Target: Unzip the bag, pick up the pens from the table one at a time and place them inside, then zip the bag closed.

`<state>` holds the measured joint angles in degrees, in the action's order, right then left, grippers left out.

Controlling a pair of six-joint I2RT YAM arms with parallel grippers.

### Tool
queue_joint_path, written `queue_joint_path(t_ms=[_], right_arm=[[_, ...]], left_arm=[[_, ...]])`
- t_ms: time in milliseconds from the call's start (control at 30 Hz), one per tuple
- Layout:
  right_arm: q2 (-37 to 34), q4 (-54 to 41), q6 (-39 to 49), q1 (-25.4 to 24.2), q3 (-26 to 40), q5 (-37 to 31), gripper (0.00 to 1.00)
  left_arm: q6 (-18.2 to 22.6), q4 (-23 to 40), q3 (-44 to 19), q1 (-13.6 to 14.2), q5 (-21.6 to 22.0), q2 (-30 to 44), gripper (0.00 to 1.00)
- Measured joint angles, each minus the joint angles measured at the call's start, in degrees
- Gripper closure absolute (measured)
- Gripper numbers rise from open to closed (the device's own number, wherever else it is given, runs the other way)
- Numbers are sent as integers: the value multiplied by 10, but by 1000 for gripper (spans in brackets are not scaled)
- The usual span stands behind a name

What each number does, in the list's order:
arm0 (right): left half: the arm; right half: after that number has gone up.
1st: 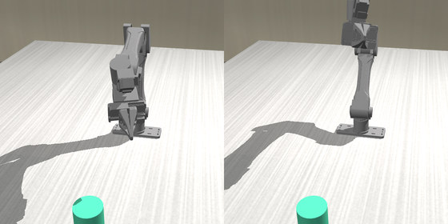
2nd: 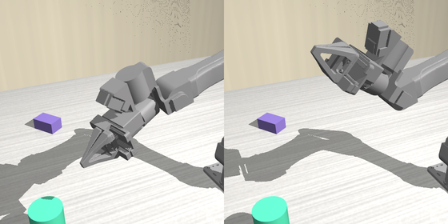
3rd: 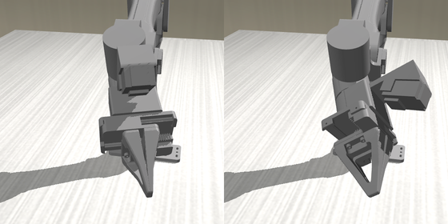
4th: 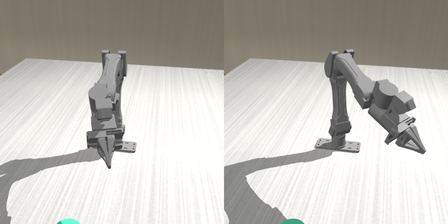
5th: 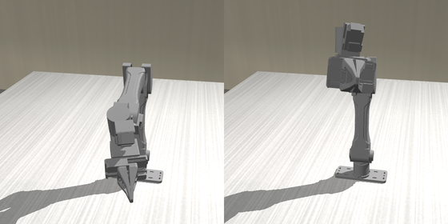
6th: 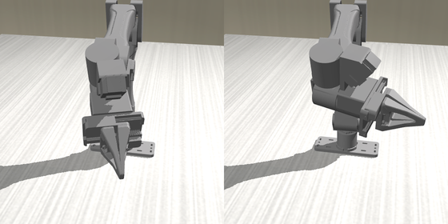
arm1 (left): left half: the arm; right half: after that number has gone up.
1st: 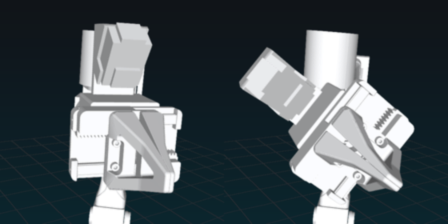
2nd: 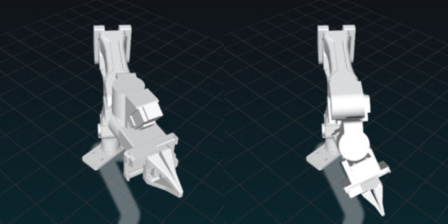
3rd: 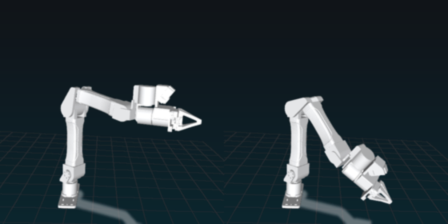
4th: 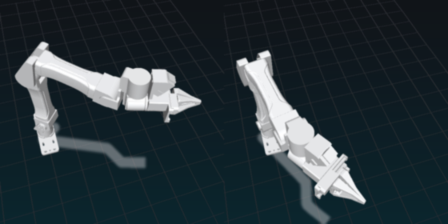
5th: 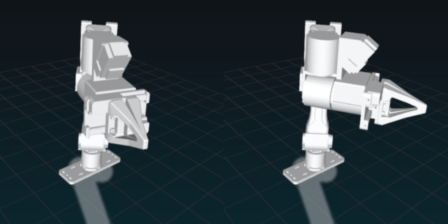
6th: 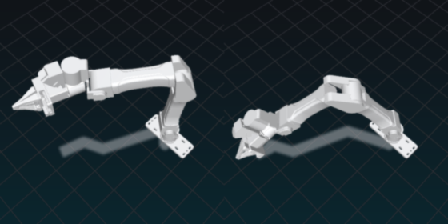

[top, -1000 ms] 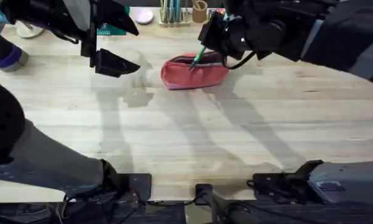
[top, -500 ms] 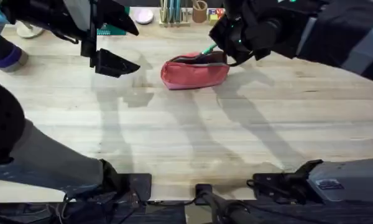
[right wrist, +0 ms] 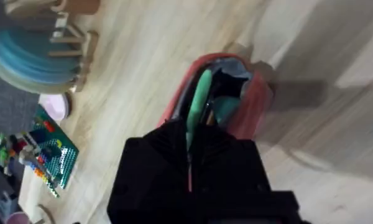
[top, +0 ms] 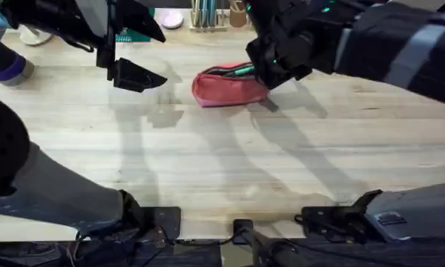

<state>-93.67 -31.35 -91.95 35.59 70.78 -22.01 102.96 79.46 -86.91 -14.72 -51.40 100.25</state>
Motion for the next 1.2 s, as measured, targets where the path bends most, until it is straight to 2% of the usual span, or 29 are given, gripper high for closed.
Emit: queue_joint_path(t_ms=[300, 733, 1033, 1100, 1200], right_arm=[[-34, 25, -56, 0, 1, 29, 968], [-74, 85, -58, 0, 2, 61, 968], [-80, 87, -58, 2, 2, 70, 964], [-80, 87, -58, 2, 2, 71, 929], [-80, 87, -60, 3, 2, 73, 808]], left_arm=[[0, 0, 0, 0, 0, 0, 6], [0, 0, 0, 0, 0, 0, 6], [1, 0, 0, 0, 0, 0, 6], [1, 0, 0, 0, 0, 0, 6], [1, 0, 0, 0, 0, 0, 6]])
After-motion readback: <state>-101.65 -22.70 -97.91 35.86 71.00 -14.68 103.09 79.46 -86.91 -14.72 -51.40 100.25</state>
